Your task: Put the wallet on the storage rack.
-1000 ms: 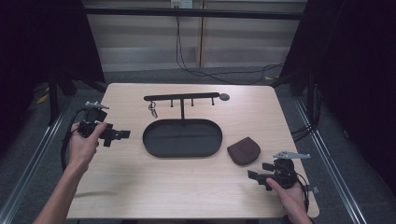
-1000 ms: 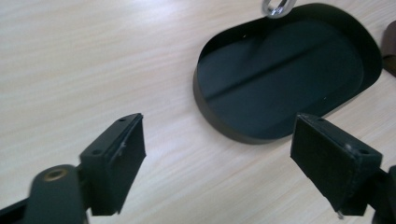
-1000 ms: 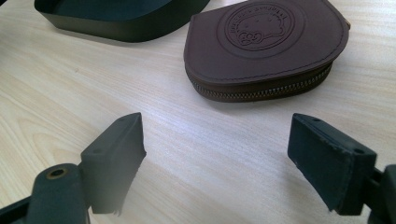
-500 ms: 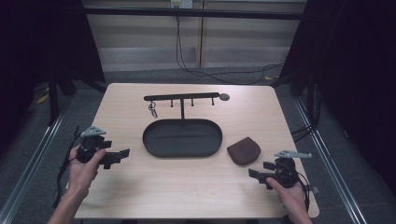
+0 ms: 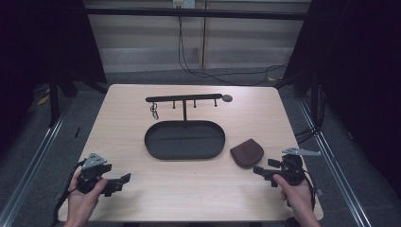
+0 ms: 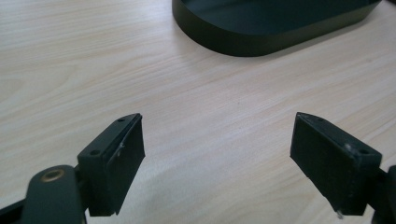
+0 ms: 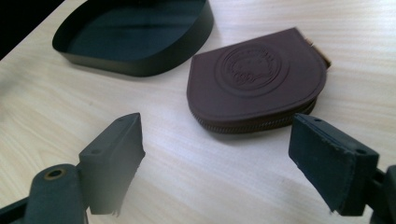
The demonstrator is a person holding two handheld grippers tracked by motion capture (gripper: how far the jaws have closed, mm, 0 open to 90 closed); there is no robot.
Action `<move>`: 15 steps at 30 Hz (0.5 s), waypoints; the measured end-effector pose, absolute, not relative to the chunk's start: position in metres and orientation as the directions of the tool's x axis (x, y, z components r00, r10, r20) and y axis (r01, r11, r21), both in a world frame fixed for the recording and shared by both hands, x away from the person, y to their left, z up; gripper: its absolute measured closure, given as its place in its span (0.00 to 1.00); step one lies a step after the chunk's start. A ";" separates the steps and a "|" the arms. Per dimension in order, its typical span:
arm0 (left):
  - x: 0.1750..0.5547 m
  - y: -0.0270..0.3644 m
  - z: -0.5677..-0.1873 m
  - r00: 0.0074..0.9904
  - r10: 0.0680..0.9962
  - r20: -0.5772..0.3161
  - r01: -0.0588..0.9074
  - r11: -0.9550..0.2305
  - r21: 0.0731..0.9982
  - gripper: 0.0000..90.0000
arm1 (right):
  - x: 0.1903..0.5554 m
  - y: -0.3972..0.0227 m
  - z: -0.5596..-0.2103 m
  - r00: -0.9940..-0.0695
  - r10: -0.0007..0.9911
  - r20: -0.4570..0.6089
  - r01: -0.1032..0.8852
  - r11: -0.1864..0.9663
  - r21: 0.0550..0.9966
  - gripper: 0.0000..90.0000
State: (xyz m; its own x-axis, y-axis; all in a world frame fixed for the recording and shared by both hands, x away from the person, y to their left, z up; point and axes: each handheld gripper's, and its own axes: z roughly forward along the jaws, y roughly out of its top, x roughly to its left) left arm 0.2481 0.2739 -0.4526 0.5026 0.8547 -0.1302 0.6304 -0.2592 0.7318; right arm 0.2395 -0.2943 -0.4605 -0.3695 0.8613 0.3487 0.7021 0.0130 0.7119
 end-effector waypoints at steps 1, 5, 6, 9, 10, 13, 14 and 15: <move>0.248 0.274 -0.453 0.503 0.855 -0.130 0.630 -0.259 0.732 0.20 | 0.240 -0.294 -0.461 -0.370 0.861 0.349 0.702 0.013 0.712 0.19; 0.234 0.273 -0.462 0.531 0.835 -0.141 0.621 -0.270 0.736 0.20 | 0.248 -0.295 -0.452 -0.364 0.864 0.349 0.696 0.003 0.718 0.19; 0.234 0.271 -0.465 0.536 0.831 -0.147 0.627 -0.276 0.728 0.20 | 0.250 -0.295 -0.450 -0.363 0.866 0.343 0.694 0.006 0.720 0.19; 0.235 0.268 -0.469 0.555 0.816 -0.164 0.634 -0.286 0.719 0.19 | 0.254 -0.294 -0.445 -0.362 0.867 0.342 0.701 0.011 0.713 0.19; 0.236 0.265 -0.471 0.562 0.810 -0.164 0.627 -0.288 0.724 0.19 | 0.259 -0.294 -0.442 -0.366 0.868 0.335 0.706 0.024 0.708 0.20; 0.239 0.262 -0.472 0.570 0.805 -0.164 0.627 -0.297 0.720 0.19 | 0.265 -0.293 -0.438 -0.373 0.863 0.342 0.719 0.035 0.694 0.20; 0.240 0.261 -0.472 0.568 0.807 -0.158 0.627 -0.301 0.719 0.19 | 0.267 -0.292 -0.437 -0.377 0.863 0.336 0.721 0.046 0.691 0.20; 0.240 0.260 -0.472 0.568 0.808 -0.160 0.625 -0.297 0.722 0.19 | 0.269 -0.291 -0.437 -0.382 0.865 0.324 0.720 0.059 0.692 0.20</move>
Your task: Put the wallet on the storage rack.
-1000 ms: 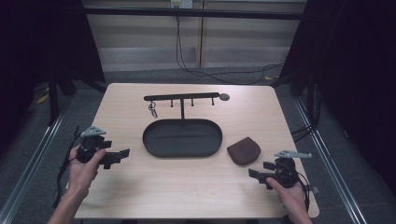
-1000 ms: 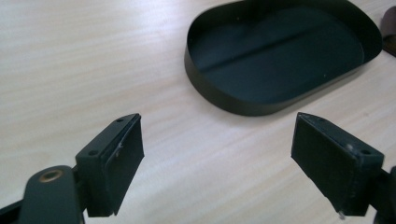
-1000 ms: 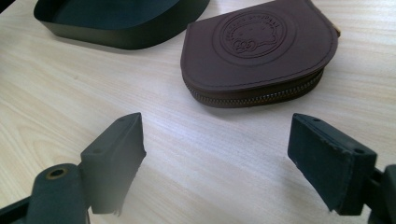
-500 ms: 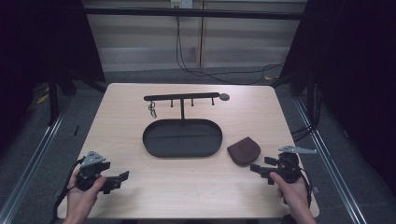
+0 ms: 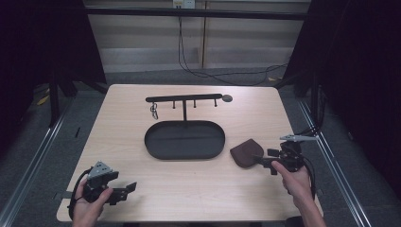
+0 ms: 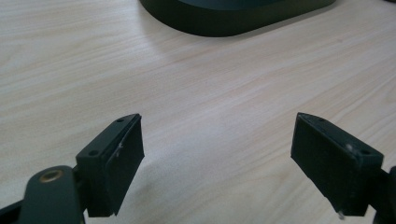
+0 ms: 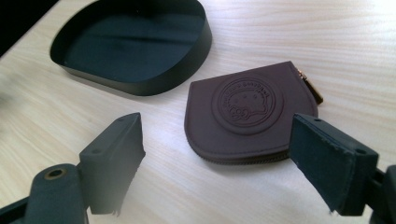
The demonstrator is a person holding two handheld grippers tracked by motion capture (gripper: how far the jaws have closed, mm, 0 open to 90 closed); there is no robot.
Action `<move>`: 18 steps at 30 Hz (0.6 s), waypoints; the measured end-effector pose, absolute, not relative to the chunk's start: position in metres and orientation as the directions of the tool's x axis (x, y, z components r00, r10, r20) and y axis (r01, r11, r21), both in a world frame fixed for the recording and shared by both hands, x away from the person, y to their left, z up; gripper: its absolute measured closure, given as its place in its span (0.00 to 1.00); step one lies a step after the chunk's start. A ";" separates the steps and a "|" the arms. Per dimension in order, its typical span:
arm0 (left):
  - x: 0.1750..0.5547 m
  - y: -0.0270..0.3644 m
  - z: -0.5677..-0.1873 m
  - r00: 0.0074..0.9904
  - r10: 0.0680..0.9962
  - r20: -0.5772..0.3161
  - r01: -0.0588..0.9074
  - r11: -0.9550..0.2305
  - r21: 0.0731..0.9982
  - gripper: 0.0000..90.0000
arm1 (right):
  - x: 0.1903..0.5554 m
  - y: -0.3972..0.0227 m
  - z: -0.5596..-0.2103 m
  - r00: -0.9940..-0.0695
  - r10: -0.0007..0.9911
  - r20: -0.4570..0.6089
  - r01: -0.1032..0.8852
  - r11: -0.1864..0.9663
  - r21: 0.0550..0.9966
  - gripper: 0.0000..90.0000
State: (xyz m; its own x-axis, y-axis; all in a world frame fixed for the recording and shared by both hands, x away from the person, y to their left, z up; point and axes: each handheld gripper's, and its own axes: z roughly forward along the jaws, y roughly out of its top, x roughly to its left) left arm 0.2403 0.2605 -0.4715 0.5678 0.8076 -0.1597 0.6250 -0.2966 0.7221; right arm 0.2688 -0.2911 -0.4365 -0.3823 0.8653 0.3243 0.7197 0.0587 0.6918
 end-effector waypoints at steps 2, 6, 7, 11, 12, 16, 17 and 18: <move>0.242 0.262 -0.470 0.574 0.799 -0.179 0.625 -0.286 0.727 0.19 | 0.274 -0.290 -0.439 -0.382 0.862 0.332 0.723 0.055 0.689 0.20; 0.242 0.265 -0.470 0.566 0.800 -0.201 0.629 -0.261 0.732 0.19 | 0.283 -0.285 -0.441 -0.368 0.875 0.316 0.749 0.077 0.659 0.21; 0.241 0.265 -0.470 0.566 0.797 -0.211 0.631 -0.254 0.733 0.19 | 0.285 -0.284 -0.440 -0.363 0.880 0.306 0.755 0.085 0.651 0.21; 0.241 0.263 -0.470 0.585 0.784 -0.209 0.626 -0.273 0.731 0.19 | 0.295 -0.279 -0.430 -0.373 0.895 0.245 0.767 0.148 0.624 0.21; 0.240 0.262 -0.469 0.587 0.782 -0.209 0.621 -0.270 0.736 0.19 | 0.297 -0.278 -0.427 -0.377 0.894 0.242 0.771 0.158 0.616 0.21; 0.239 0.262 -0.469 0.590 0.778 -0.216 0.622 -0.268 0.736 0.19 | 0.309 -0.276 -0.423 -0.376 0.899 0.225 0.800 0.193 0.569 0.22; 0.239 0.262 -0.469 0.590 0.778 -0.216 0.622 -0.268 0.736 0.19 | 0.309 -0.276 -0.423 -0.376 0.899 0.225 0.800 0.193 0.569 0.22; 0.238 0.262 -0.468 0.594 0.776 -0.212 0.617 -0.271 0.739 0.19 | 0.314 -0.275 -0.423 -0.369 0.903 0.219 0.810 0.197 0.553 0.22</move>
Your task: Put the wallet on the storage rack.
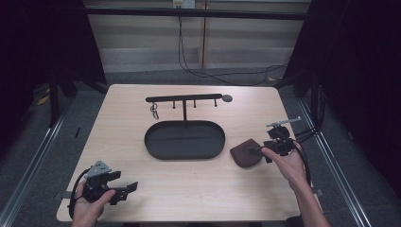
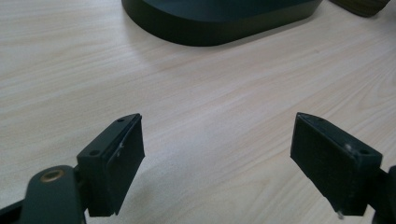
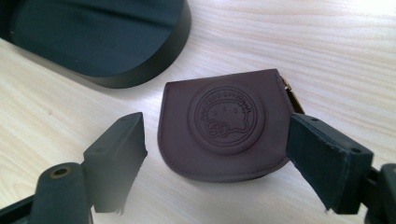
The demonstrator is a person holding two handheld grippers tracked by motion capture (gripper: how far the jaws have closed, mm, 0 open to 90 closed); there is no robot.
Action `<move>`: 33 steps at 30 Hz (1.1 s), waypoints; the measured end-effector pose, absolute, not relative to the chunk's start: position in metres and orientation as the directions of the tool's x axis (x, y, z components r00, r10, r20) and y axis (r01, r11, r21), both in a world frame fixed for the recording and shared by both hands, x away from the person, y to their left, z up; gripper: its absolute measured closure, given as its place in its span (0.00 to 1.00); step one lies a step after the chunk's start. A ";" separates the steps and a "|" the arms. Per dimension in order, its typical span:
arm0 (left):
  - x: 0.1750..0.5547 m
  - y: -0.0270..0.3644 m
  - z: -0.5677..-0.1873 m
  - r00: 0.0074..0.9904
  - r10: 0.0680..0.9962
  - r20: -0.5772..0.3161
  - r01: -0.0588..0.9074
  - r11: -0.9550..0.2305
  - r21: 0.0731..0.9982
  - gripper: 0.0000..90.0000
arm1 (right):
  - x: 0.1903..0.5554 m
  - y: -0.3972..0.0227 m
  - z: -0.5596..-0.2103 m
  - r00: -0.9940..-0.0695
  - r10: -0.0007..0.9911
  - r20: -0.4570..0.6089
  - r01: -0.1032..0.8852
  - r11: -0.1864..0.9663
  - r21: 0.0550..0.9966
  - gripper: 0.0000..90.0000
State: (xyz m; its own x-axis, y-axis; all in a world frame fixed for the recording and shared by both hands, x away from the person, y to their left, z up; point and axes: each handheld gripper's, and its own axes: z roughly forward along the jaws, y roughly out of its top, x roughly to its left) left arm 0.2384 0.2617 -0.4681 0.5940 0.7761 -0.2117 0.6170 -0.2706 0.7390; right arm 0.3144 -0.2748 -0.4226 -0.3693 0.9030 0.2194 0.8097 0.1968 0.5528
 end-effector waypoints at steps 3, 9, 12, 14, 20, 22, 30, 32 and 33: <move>0.237 0.261 -0.468 0.594 0.775 -0.216 0.616 -0.266 0.741 0.19 | 0.318 -0.273 -0.423 -0.369 0.904 0.215 0.814 0.202 0.545 0.23; 0.235 0.259 -0.467 0.610 0.762 -0.218 0.611 -0.277 0.741 0.19 | 0.332 -0.271 -0.427 -0.379 0.906 0.188 0.850 0.260 0.458 0.23; 0.236 0.259 -0.467 0.613 0.760 -0.218 0.612 -0.281 0.740 0.19 | 0.340 -0.271 -0.428 -0.374 0.912 0.165 0.865 0.279 0.418 0.20; 0.236 0.259 -0.467 0.613 0.759 -0.218 0.611 -0.281 0.740 0.19 | 0.345 -0.270 -0.427 -0.363 0.920 0.146 0.878 0.285 0.385 0.19; 0.236 0.259 -0.466 0.615 0.757 -0.219 0.609 -0.280 0.742 0.19 | 0.360 -0.266 -0.432 -0.388 0.911 0.141 0.896 0.336 0.291 0.20; 0.236 0.259 -0.466 0.617 0.756 -0.220 0.607 -0.278 0.744 0.19 | 0.363 -0.264 -0.435 -0.384 0.913 0.137 0.901 0.338 0.272 0.24; 0.237 0.257 -0.466 0.628 0.748 -0.216 0.608 -0.298 0.736 0.19 | 0.369 -0.264 -0.445 -0.365 0.918 0.157 0.923 0.335 0.189 0.22; 0.237 0.257 -0.466 0.629 0.746 -0.217 0.608 -0.299 0.735 0.19 | 0.370 -0.265 -0.446 -0.370 0.914 0.167 0.922 0.340 0.185 0.20; 0.238 0.257 -0.466 0.629 0.746 -0.218 0.608 -0.298 0.736 0.19 | 0.371 -0.265 -0.447 -0.376 0.910 0.172 0.921 0.346 0.180 0.20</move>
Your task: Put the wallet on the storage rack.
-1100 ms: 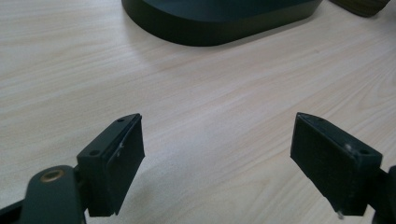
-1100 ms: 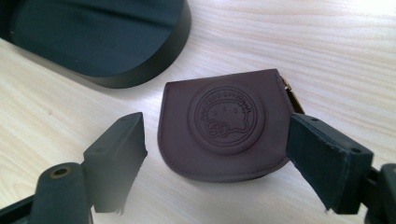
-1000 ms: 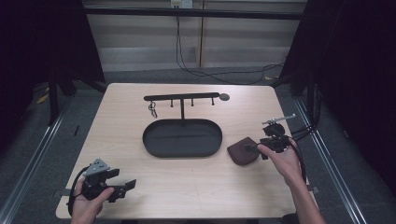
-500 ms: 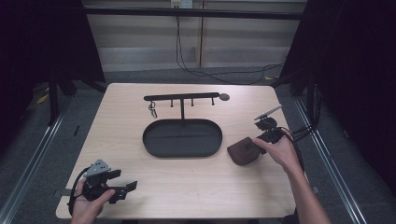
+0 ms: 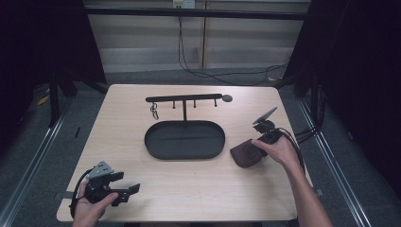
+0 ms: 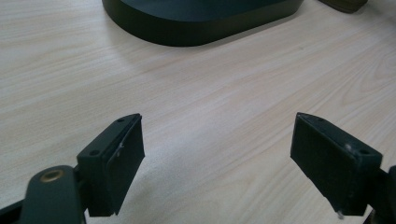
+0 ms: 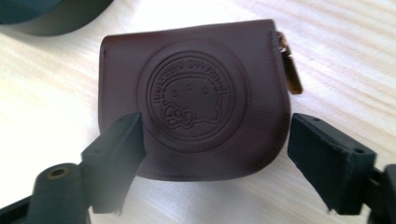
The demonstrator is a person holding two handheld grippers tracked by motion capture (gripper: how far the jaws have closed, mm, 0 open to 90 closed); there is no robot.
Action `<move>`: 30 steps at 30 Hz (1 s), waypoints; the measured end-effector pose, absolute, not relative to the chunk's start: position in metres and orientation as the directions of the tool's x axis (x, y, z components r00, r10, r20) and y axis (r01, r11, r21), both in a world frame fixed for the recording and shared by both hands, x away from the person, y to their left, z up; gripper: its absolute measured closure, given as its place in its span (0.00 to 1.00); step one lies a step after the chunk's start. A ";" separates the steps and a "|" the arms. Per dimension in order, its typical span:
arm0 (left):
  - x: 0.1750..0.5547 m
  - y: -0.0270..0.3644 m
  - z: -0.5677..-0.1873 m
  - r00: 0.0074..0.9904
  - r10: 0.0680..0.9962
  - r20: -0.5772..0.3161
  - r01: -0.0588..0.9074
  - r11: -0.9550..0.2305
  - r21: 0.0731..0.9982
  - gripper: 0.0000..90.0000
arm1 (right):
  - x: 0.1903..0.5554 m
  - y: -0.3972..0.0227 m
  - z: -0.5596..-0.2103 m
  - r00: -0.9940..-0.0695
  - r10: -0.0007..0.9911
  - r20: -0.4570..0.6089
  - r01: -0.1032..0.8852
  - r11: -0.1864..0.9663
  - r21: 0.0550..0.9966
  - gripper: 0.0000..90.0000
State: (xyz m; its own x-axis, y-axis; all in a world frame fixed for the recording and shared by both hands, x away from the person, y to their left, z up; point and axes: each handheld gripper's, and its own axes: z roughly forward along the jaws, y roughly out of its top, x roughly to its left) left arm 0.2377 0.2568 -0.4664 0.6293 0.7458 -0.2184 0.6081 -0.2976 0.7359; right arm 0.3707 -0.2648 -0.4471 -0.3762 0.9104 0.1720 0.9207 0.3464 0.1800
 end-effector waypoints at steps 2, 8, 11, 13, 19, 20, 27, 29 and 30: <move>0.239 0.256 -0.467 0.631 0.744 -0.221 0.610 -0.301 0.733 0.19 | 0.371 -0.265 -0.448 -0.377 0.910 0.169 0.921 0.350 0.172 0.20; 0.242 0.255 -0.467 0.637 0.737 -0.225 0.611 -0.305 0.731 0.19 | 0.377 -0.261 -0.458 -0.376 0.912 0.164 0.925 0.359 0.125 0.15; 0.243 0.255 -0.467 0.636 0.738 -0.226 0.611 -0.303 0.731 0.19 | 0.379 -0.258 -0.461 -0.372 0.910 0.180 0.927 0.357 0.113 0.14; 0.243 0.255 -0.467 0.638 0.736 -0.227 0.612 -0.305 0.730 0.19 | 0.380 -0.258 -0.462 -0.373 0.910 0.181 0.927 0.359 0.108 0.14; 0.244 0.255 -0.467 0.641 0.734 -0.225 0.609 -0.308 0.731 0.19 | 0.381 -0.257 -0.465 -0.358 0.918 0.172 0.934 0.348 0.085 0.12; 0.244 0.255 -0.466 0.640 0.736 -0.223 0.610 -0.309 0.729 0.19 | 0.381 -0.257 -0.465 -0.353 0.917 0.187 0.935 0.344 0.084 0.14; 0.244 0.257 -0.467 0.626 0.746 -0.229 0.617 -0.294 0.730 0.19 | 0.384 -0.261 -0.469 -0.333 0.915 0.230 0.943 0.326 0.067 0.14; 0.244 0.257 -0.467 0.632 0.741 -0.224 0.614 -0.304 0.729 0.19 | 0.386 -0.265 -0.471 -0.319 0.911 0.262 0.947 0.315 0.058 0.14; 0.244 0.257 -0.467 0.633 0.741 -0.224 0.614 -0.304 0.728 0.20 | 0.386 -0.265 -0.471 -0.316 0.910 0.268 0.948 0.313 0.055 0.14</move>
State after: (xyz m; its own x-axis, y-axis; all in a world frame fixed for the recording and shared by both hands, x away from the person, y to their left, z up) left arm 0.2438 0.2570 -0.4672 0.6332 0.7408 -0.2243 0.6141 -0.3044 0.7282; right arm 0.3861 -0.2652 -0.4715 -0.3159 0.9101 0.2682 0.9482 0.3130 0.0546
